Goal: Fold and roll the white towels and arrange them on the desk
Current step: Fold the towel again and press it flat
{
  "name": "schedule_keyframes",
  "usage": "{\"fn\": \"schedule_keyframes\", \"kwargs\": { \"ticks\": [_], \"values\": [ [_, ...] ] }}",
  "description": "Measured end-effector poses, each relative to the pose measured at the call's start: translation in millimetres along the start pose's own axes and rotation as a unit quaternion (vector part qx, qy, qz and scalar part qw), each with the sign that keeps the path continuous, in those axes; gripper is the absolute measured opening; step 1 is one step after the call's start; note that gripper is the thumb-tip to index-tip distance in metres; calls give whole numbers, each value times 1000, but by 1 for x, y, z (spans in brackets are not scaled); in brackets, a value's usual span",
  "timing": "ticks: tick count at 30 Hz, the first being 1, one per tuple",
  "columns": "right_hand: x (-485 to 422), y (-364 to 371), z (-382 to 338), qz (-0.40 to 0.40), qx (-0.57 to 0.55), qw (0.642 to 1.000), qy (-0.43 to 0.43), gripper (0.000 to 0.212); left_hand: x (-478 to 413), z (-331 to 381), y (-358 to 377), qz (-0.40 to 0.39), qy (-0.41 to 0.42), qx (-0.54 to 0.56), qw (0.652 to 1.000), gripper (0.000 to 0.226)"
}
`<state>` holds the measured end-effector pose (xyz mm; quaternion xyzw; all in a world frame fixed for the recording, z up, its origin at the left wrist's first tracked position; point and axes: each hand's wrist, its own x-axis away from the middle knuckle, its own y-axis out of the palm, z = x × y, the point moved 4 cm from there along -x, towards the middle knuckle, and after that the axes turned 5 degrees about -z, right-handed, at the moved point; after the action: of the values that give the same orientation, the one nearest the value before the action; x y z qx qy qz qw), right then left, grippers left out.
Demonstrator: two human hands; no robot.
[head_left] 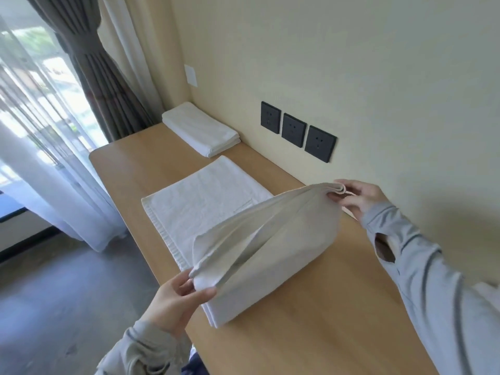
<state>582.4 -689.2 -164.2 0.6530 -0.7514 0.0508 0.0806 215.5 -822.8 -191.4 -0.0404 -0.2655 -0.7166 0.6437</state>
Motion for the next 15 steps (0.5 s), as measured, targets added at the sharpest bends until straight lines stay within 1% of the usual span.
{"fn": "schedule_keyframes", "kwargs": {
  "ticks": [2, 5, 7, 8, 10, 12, 13, 14, 15],
  "values": [
    [-20, 19, -13, 11, 77, 997, -2, 40, -15, 13, -16, -20, -1, -12, 1000, 99],
    [-57, 52, -28, 46, 165, 985, -8, 32, -43, 37, -42, -91, -9, -7, 996, 105],
    [-79, 75, -36, 73, 199, 977, -12, 20, -61, 49, -62, -132, -27, -42, 990, 97],
    [-95, 90, -39, 78, 219, 972, -17, 13, -72, 55, -75, -138, -36, -64, 988, 87],
    [-125, 120, -44, 85, 279, 956, -36, 5, -94, 67, -99, -111, -49, -87, 989, 60],
    [-151, 151, -48, 83, 332, 938, -50, 7, -118, 75, -119, -29, -33, -112, 993, 23],
    [-166, 169, -48, 80, 350, 932, -57, 8, -131, 78, -132, 10, -16, -129, 991, 20],
    [-179, 185, -48, 81, 364, 926, -63, 9, -144, 80, -144, 46, 0, -149, 988, 36],
    [-194, 202, -47, 81, 379, 919, -68, 11, -155, 84, -155, 71, 14, -166, 984, 45]
  ]
}}
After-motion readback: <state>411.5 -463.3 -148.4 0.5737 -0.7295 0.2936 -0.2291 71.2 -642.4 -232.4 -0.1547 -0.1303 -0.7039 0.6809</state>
